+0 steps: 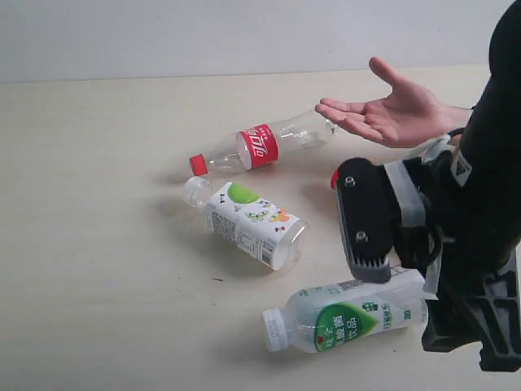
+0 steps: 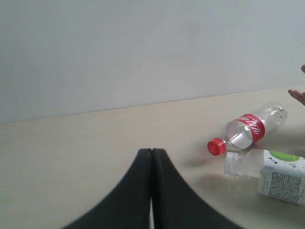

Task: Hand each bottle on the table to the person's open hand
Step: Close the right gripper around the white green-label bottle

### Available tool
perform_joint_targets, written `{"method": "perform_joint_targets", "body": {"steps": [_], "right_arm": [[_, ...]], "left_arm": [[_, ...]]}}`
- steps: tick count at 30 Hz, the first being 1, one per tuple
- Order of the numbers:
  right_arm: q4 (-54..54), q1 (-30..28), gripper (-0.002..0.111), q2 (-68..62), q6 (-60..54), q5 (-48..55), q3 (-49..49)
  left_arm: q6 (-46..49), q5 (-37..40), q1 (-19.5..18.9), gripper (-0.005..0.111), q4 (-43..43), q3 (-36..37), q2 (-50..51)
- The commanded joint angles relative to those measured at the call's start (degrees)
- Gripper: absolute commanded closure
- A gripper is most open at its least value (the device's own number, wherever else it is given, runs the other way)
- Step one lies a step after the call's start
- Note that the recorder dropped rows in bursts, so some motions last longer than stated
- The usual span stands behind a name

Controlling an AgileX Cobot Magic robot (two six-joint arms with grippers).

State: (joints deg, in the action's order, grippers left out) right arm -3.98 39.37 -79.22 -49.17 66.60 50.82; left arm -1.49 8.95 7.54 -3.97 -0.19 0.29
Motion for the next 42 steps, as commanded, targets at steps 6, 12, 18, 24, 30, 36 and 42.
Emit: {"method": "perform_joint_targets", "body": {"steps": [6,12,18,24,30,36,42], "right_arm": [[5.0,4.0,0.036,-2.1,-9.1,-15.8,-4.7],[5.0,4.0,0.028,-4.8,-7.1,-19.8,-4.7],[4.0,4.0,0.028,-8.1,-7.0,-22.2,-4.7],[4.0,4.0,0.028,-12.1,-5.9,-23.6,-4.7],[4.0,4.0,0.028,-16.3,-4.5,-25.4,-4.7],[4.0,4.0,0.028,-19.0,-3.8,-27.3,-4.7],[4.0,4.0,0.046,-20.0,-1.6,-27.6,-4.7]], "left_arm": [[-0.4,-0.2,-0.2,0.107,-0.1,0.2,-0.3],[-0.4,-0.2,-0.2,0.107,-0.1,0.2,-0.3],[-0.4,-0.2,-0.2,0.107,-0.1,0.2,-0.3],[-0.4,-0.2,-0.2,0.107,-0.1,0.2,-0.3],[-0.4,-0.2,-0.2,0.107,-0.1,0.2,-0.3],[-0.4,-0.2,-0.2,0.107,-0.1,0.2,-0.3],[-0.4,-0.2,-0.2,0.107,-0.1,0.2,-0.3]]}}
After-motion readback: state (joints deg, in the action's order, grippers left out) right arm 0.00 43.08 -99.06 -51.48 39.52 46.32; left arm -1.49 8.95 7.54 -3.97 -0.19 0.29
